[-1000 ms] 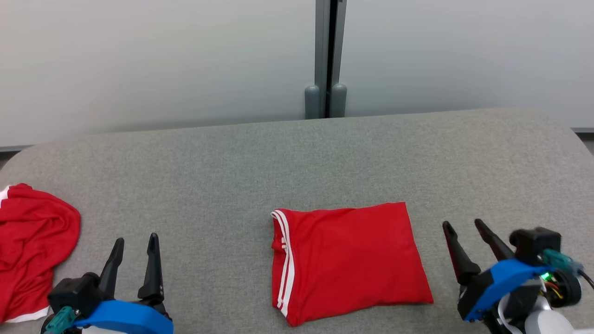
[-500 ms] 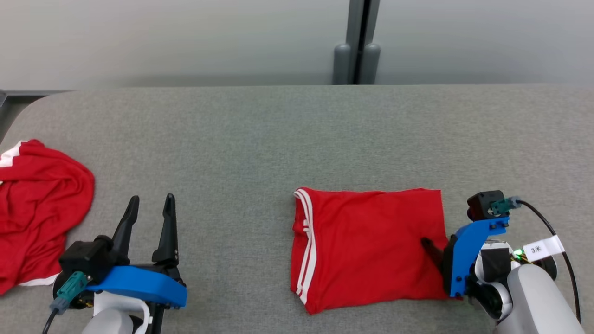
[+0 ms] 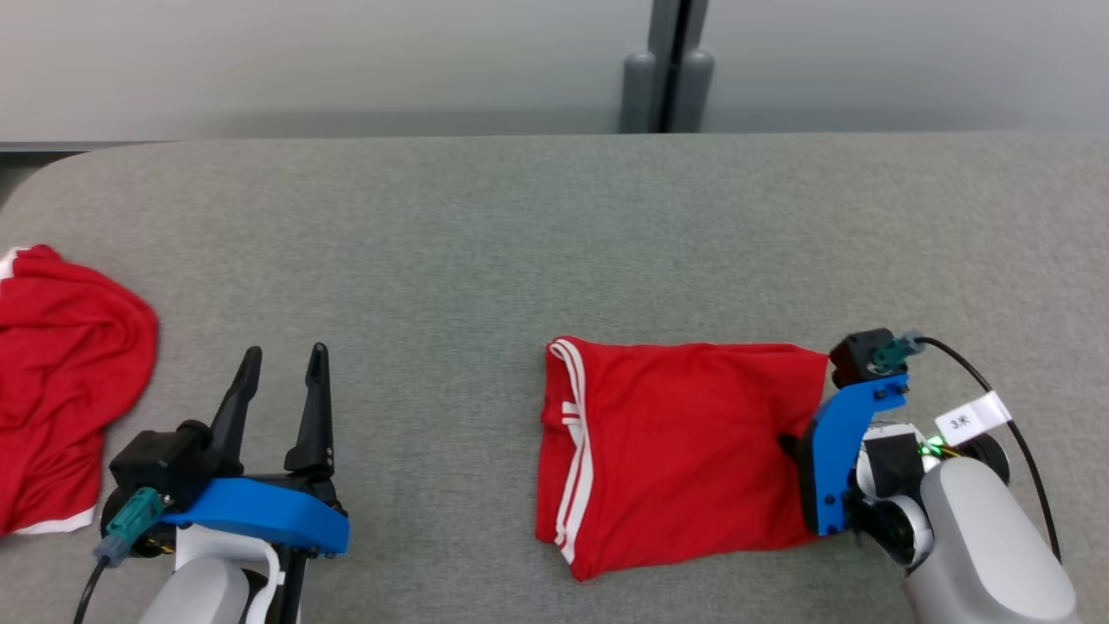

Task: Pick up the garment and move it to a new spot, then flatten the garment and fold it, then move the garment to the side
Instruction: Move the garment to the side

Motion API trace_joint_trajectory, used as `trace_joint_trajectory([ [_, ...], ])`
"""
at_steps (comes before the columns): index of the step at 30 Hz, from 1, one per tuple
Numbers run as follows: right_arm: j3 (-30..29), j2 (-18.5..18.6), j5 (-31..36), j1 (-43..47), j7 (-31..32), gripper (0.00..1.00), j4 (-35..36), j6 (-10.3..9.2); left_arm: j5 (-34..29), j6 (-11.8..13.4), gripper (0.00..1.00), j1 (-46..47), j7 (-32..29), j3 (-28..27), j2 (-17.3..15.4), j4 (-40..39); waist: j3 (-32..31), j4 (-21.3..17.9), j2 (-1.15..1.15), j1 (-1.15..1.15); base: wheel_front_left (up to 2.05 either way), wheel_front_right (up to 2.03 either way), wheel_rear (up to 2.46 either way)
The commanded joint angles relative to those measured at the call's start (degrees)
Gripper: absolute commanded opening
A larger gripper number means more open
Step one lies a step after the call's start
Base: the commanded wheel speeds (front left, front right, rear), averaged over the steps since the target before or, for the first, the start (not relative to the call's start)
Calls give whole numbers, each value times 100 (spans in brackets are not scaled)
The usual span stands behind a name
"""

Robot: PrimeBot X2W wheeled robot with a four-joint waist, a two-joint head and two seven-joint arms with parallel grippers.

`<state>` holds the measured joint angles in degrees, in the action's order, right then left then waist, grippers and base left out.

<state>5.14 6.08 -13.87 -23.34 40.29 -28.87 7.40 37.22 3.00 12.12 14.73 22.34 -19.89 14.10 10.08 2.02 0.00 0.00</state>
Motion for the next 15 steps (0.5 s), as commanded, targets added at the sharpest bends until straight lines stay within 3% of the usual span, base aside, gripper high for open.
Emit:
trace_joint_trajectory([
  [1,209,85,-74,13,29,0,-46,16,-48,-3,100,79,23,-58,-25,-11,22,-72,0,0,0,0,0],
  [6,989,759,-212,-585,51,0,449,8,-116,30,100,73,34,-106,-98,-141,201,-467,0,0,0,0,0],
  [10,1570,1514,-300,-1063,162,0,737,9,-171,88,100,147,40,-208,-171,-307,411,-844,0,0,0,0,0],
  [15,1836,2472,-452,-1570,117,0,812,9,-259,153,100,262,-3,-240,-300,-568,705,-1231,0,0,0,0,0],
])
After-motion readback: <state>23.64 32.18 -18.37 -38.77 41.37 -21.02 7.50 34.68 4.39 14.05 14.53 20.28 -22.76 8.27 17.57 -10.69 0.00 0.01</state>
